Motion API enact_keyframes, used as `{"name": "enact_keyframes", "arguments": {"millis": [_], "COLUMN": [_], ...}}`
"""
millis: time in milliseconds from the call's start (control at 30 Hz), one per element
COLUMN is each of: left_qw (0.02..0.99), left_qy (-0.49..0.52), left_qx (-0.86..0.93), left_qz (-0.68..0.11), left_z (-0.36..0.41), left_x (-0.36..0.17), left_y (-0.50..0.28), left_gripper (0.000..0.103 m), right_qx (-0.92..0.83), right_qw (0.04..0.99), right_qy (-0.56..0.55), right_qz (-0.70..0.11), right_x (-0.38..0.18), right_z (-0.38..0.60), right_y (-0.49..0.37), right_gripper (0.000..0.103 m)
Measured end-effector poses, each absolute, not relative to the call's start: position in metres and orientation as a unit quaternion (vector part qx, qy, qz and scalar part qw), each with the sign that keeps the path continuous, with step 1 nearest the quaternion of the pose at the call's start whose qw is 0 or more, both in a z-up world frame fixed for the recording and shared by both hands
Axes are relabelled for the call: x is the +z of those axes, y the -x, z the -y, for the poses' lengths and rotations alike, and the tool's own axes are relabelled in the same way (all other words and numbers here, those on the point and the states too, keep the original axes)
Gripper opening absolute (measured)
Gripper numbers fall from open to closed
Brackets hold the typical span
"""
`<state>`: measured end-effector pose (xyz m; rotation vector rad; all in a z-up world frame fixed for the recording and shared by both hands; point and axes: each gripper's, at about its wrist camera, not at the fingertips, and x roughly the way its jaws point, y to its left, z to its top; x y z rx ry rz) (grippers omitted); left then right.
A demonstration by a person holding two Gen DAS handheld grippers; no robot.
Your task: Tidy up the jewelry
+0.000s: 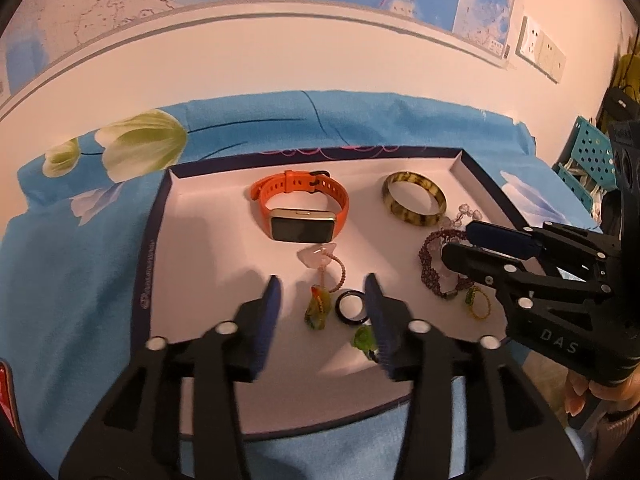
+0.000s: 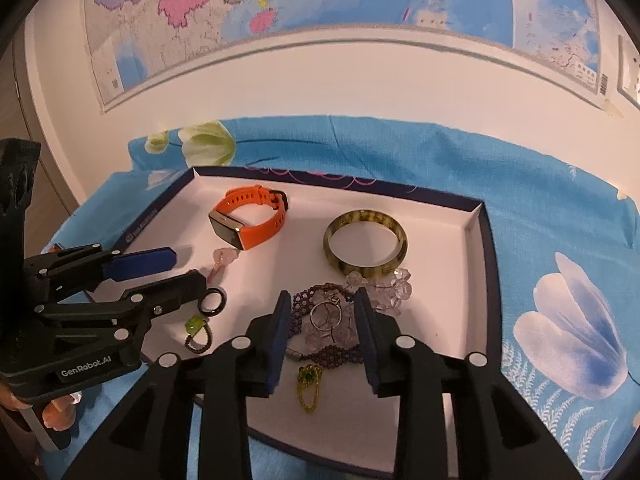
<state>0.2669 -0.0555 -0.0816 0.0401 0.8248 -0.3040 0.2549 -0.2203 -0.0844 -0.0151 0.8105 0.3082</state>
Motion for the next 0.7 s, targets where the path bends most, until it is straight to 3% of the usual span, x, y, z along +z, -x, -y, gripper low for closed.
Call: {"name": "enact_keyframes", "arguments": {"millis": [67,100,133,200,233,300,400,700], "left_qw": [0.91,0.915,0.922,0.932,0.936,0.94,0.946,0.963], "left_qy": [-0.015,-0.013,-0.014,-0.02,-0.019,-0.006,0.014,0.016], "left_qx": [-0.143,-0.139,-0.13,-0.121,-0.113,-0.108,-0.092,-0.057], "left_qz": [-0.388,-0.38,-0.364,-0.342,-0.333,-0.325,-0.31,-0.262], "left_z": [0.051,0.049,0.045,0.041,0.038,0.031,0.019,0.005], "left_x": [-0.075,-0.071,-0.065,-0.057,-0.054,-0.049,-0.044,-0.03], "left_y": [-0.259,-0.254,-0.245,-0.231,-0.223,-0.209,-0.182,-0.103], "left_gripper": [0.072,0.083,0.091,0.098,0.097,0.097,0.097,0.097], "right_qx": [0.147,0.145,0.146,0.139,0.134,0.136,0.129,0.13], "right_qw": [0.913,0.917,0.919,0.925,0.929,0.934,0.942,0.958], "right_qy": [0.005,0.004,0.002,-0.001,-0.003,0.001,0.004,-0.008], "right_qz": [-0.381,-0.372,-0.367,-0.353,-0.345,-0.33,-0.311,-0.256], "right_x": [-0.079,-0.075,-0.072,-0.066,-0.064,-0.059,-0.054,-0.031], "right_z": [0.221,0.223,0.224,0.226,0.226,0.224,0.221,0.221], "right_y": [-0.249,-0.244,-0.24,-0.227,-0.221,-0.203,-0.178,-0.101], "right_gripper": [0.048,0.05,0.054,0.073,0.081,0.082,0.095,0.096]}}
